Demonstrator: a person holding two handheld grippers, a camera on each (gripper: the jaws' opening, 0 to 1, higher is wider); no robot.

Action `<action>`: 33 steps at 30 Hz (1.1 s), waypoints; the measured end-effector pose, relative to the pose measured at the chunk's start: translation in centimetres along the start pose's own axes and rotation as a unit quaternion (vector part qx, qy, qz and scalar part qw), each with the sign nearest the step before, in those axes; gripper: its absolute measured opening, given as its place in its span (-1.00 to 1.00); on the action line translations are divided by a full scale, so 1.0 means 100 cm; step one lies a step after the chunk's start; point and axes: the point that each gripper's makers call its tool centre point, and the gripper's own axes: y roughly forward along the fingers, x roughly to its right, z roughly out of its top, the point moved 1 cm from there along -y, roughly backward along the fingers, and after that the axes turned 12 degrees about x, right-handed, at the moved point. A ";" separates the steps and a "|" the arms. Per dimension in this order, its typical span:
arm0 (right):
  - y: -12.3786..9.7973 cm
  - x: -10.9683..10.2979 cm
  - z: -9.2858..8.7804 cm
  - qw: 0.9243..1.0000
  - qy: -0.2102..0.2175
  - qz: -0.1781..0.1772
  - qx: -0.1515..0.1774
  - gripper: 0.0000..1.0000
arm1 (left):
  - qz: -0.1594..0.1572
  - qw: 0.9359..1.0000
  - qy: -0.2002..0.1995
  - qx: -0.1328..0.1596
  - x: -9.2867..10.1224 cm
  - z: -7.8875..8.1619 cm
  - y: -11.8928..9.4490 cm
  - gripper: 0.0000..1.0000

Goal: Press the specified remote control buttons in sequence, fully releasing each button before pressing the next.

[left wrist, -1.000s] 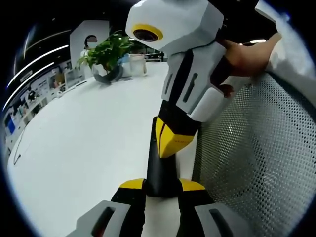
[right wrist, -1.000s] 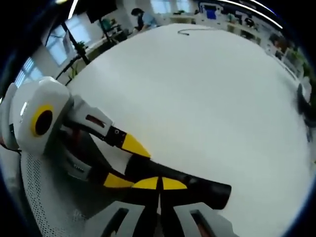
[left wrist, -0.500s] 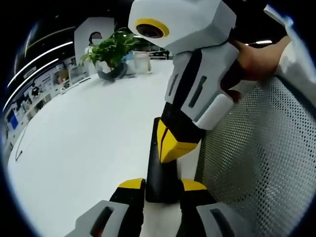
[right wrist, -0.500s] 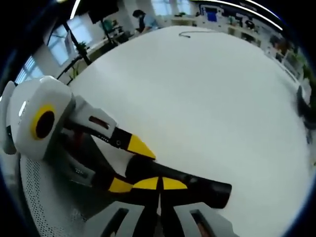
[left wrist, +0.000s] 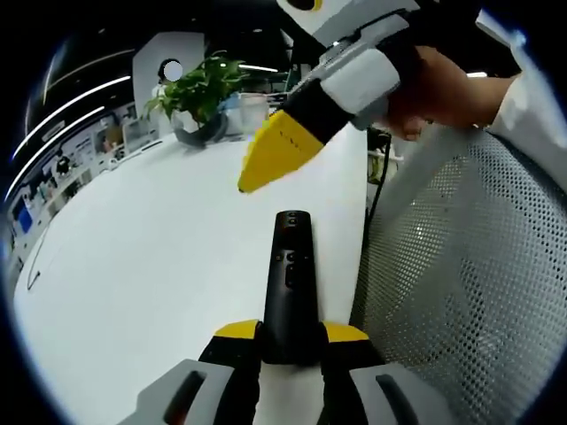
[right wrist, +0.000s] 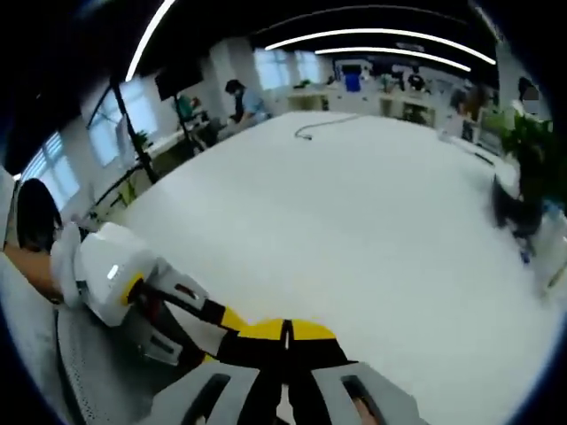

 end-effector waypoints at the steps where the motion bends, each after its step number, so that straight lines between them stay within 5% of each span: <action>1: -0.004 0.005 0.003 1.000 0.001 -0.012 0.009 -1.00 | 0.000 1.000 0.000 0.001 0.000 0.000 0.000 -0.51; 10: -0.044 0.035 0.036 0.987 0.046 -0.081 0.130 -0.40 | 0.008 1.000 -0.007 -0.011 -0.003 -0.003 -0.004 -0.50; 13: -0.052 0.040 0.042 0.980 0.047 -0.100 0.168 -0.03 | 0.008 1.000 -0.006 -0.010 -0.004 -0.004 -0.005 -0.50; 16: -0.055 0.044 0.041 0.975 0.038 -0.117 0.185 0.38 | 0.007 1.000 -0.005 -0.010 -0.004 -0.004 -0.005 -0.50; 19: -0.054 0.049 0.034 0.974 0.029 -0.132 0.181 0.56 | 0.006 1.000 -0.004 -0.011 -0.004 -0.003 -0.005 -0.51; 23: -0.057 0.059 0.044 0.964 0.025 -0.155 0.215 0.69 | 0.000 1.000 0.001 -0.012 -0.005 -0.004 -0.005 -0.52; 33: -0.066 0.070 0.045 0.957 0.022 -0.183 0.224 0.95 | -0.025 0.999 0.029 -0.023 -0.006 -0.003 -0.007 -0.54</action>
